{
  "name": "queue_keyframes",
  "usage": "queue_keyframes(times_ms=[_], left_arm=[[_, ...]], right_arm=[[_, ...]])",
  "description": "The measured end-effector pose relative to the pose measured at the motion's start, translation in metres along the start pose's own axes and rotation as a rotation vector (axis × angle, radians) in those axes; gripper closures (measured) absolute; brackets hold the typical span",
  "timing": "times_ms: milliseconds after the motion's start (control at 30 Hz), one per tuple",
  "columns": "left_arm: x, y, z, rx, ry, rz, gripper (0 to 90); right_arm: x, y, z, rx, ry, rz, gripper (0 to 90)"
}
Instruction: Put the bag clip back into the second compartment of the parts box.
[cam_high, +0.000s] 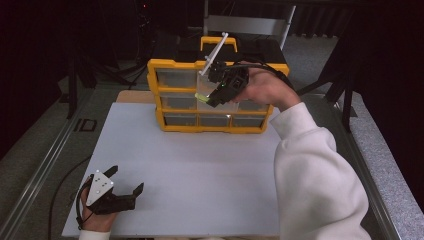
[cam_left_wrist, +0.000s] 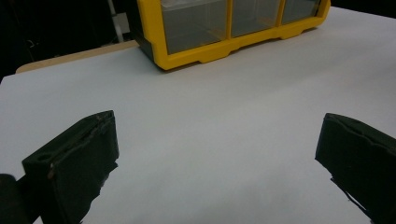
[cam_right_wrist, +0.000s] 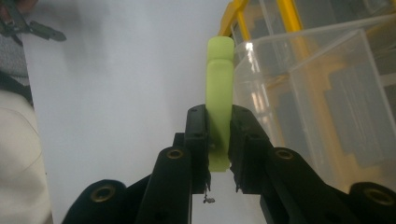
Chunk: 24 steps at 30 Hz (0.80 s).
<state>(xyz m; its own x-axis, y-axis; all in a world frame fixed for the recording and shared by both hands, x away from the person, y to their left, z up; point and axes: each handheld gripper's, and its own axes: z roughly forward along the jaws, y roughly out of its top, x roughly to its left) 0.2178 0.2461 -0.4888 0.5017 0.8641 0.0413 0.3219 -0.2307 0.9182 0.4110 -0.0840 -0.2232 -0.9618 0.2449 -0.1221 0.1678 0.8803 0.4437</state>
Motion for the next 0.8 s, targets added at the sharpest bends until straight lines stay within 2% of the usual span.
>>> queue_keyframes(times_ms=[267, 633, 800], left_arm=[[0.000, 0.000, 0.000, -0.001, 0.001, -0.001, 0.1], [0.001, 0.000, -0.001, -0.006, 0.003, -0.004, 0.1], [0.001, 0.000, -0.002, -0.007, 0.002, -0.006, 0.1]], right_arm=[[-0.002, 0.002, -0.008, -0.006, -0.022, 0.008, 77.9], [-0.004, 0.009, -0.023, -0.043, -0.049, 0.026, 77.9], [-0.007, 0.010, -0.024, -0.039, -0.071, 0.034, 77.9]])
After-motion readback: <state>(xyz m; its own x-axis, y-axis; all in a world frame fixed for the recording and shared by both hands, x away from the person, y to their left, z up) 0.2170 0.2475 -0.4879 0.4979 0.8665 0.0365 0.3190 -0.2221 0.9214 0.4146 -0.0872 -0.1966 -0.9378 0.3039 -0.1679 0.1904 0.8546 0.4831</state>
